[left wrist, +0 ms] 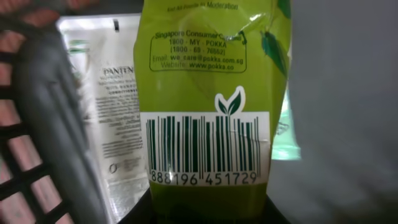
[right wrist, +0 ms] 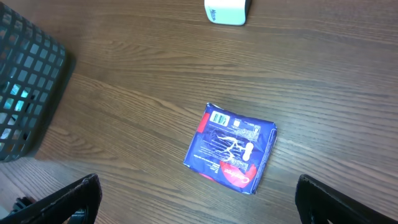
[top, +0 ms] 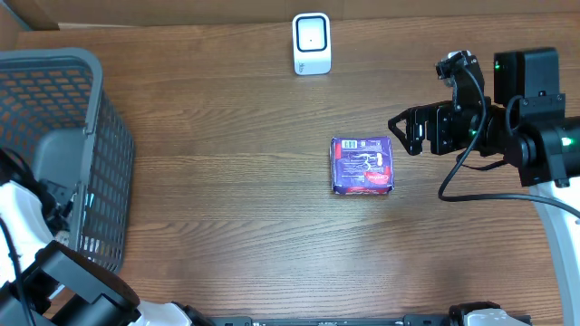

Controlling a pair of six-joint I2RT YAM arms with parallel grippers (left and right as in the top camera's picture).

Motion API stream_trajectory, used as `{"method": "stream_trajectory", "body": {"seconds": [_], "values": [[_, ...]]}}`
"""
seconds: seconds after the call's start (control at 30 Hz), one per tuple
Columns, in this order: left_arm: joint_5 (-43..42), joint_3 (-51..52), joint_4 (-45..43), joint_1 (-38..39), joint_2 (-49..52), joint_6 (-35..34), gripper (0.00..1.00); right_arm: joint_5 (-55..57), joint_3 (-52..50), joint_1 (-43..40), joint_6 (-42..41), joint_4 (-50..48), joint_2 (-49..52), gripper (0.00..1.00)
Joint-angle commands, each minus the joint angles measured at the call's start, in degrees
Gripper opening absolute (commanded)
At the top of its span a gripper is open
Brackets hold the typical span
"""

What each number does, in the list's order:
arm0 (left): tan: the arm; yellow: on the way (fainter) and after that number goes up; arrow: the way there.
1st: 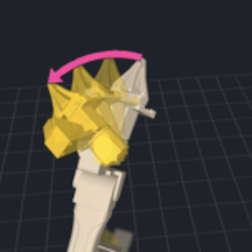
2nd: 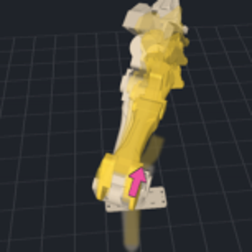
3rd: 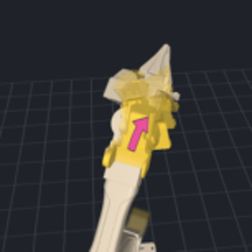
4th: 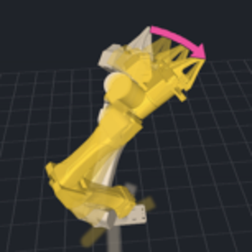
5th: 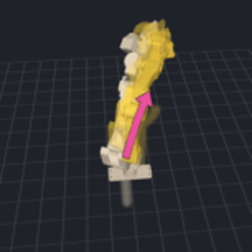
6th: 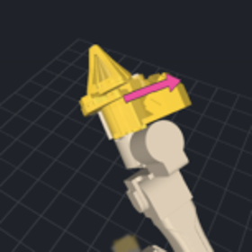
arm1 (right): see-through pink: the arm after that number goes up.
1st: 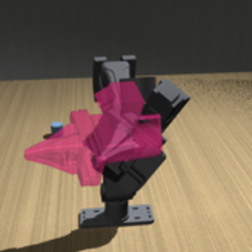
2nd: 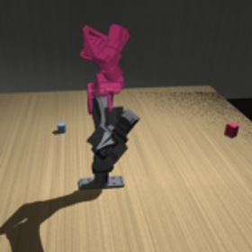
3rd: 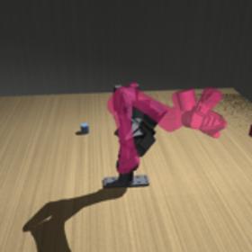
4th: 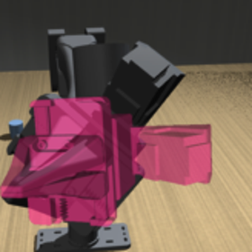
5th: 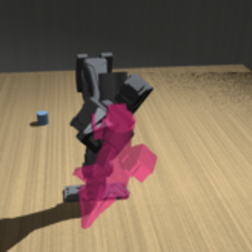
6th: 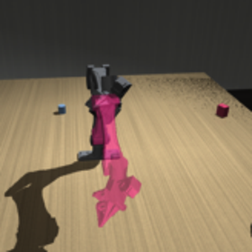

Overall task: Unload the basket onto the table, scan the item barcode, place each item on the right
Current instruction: 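Reach into the basket and grasp the green juice pouch with left gripper, then place the green pouch left of the purple pack and release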

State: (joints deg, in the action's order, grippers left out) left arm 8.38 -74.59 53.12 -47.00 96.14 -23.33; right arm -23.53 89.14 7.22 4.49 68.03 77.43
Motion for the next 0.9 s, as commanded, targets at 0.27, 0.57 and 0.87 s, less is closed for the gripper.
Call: {"method": "stream_trajectory", "body": {"seconds": [0.27,0.57,0.87], "values": [[-8.3,-20.2,12.6,2.5,-2.3,6.1,0.04,0.5,0.9,0.2,0.0,-0.2,0.1,1.0],[-17.6,-36.6,22.5,15.8,-10.9,10.5,0.04,0.5,0.9,0.2,0.0,-0.3,0.1,1.0],[-13.9,-29.7,27.8,47.5,-14.1,1.3,0.04,0.5,0.9,0.2,0.0,-0.8,0.1,1.0]]}}
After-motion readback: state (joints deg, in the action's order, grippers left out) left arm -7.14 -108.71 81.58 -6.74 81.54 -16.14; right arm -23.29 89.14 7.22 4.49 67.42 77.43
